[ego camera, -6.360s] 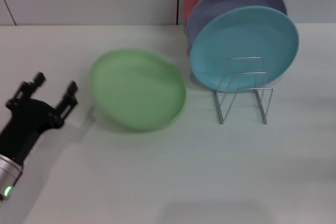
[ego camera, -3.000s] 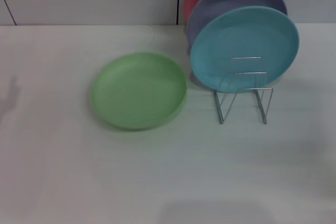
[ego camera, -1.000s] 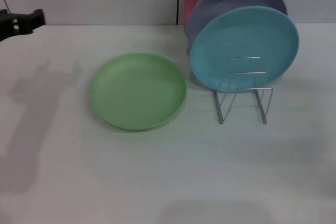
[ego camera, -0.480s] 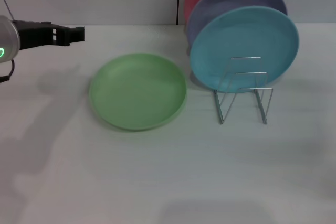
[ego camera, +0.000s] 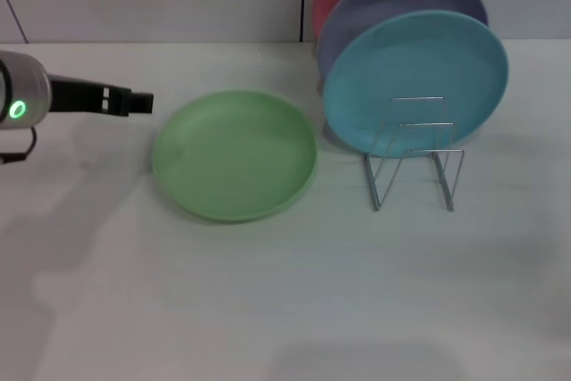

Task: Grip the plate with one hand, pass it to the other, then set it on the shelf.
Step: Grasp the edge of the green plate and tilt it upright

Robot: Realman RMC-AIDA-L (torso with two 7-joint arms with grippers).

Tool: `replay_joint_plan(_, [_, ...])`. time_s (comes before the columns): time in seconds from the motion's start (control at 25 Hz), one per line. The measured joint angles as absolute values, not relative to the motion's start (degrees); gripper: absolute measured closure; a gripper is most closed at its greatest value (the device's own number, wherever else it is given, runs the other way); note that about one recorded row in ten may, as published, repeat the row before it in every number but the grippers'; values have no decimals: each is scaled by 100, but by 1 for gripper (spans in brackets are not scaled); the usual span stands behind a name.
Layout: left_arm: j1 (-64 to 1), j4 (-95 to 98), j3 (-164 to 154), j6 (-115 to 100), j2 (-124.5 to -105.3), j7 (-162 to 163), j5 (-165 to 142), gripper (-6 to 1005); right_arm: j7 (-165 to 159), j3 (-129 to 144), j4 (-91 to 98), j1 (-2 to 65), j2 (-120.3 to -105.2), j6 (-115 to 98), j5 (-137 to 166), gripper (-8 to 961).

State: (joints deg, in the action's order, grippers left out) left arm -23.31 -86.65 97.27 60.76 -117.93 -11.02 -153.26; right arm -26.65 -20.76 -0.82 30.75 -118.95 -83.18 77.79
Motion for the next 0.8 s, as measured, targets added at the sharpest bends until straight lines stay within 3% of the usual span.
replay_joint_plan(0.36, [-2943,-7575,9926,6204,-11829,-863,-15317,262,-2663,-2079,-54,2977,-11897,-8356,7791,462])
replay_joint_plan(0.8, [-3220,-6899,9997,5948,-11837,-384,-15333,262,-2714,-2086,160,3141,-11869,-8372,7785,461])
